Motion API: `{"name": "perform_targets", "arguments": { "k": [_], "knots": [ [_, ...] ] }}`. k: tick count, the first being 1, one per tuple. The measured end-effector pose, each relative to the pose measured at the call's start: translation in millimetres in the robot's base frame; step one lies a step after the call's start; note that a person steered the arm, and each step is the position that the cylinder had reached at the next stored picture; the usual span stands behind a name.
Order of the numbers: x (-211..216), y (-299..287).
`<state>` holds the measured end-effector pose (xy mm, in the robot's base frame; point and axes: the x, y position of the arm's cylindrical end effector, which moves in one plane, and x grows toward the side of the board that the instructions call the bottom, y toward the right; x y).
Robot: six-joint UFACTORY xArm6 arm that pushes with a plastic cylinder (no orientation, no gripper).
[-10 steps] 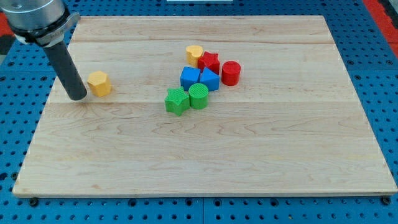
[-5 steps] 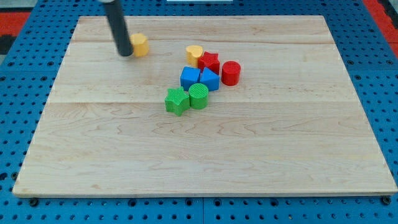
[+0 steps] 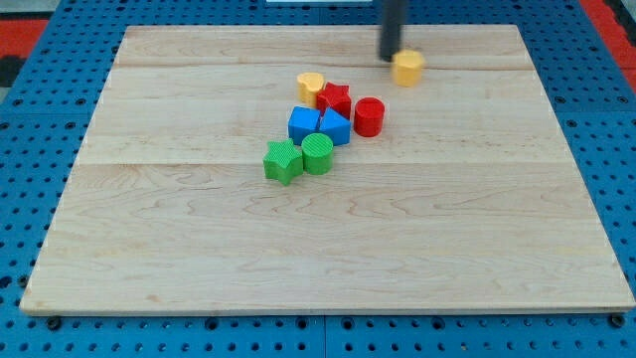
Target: Place the yellow hexagon right to the red circle
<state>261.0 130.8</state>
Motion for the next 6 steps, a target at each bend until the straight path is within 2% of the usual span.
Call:
{"name": "perform_targets", "arguments": {
  "k": [1, 3, 6],
  "knots": [
    [5.0, 18.2],
    [80.1, 63.7],
    [76.2, 61.3]
  ]
}}
